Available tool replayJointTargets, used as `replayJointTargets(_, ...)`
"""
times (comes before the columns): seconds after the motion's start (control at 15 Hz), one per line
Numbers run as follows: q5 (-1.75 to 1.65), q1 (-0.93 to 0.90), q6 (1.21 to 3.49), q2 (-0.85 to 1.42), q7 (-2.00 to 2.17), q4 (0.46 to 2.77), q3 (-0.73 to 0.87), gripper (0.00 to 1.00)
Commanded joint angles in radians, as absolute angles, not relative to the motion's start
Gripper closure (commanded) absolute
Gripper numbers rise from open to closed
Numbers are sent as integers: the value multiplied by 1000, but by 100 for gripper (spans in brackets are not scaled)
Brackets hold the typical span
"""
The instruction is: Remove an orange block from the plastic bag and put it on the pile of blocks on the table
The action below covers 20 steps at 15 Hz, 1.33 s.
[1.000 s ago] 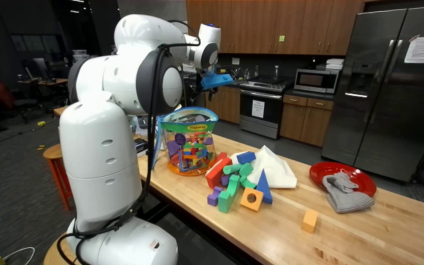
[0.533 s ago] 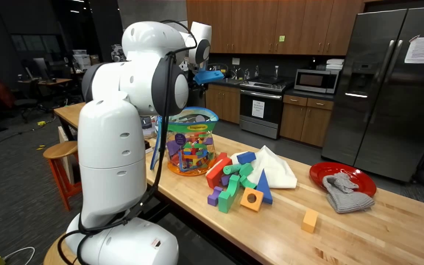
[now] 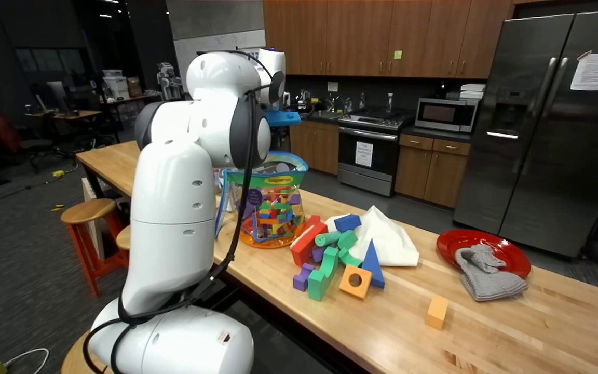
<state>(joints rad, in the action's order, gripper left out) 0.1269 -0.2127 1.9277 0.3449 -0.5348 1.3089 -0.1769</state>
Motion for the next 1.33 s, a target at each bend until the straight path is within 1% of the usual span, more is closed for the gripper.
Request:
replayJointTargets(0.0, 95, -239, 1929, 354, -389, 1317, -160, 0)
replayJointTargets(0.53, 82, -227, 1866, 308, -329, 1485, -191, 0)
replayJointTargets(0.73, 47, -226, 1894, 298, -346, 1512, -187, 0)
replayJointTargets(0.8, 71, -225, 1877, 351, -343, 1459, -198, 0)
replayJointTargets(1.27, 69, -225, 1878, 356, -343, 1460, -201, 0)
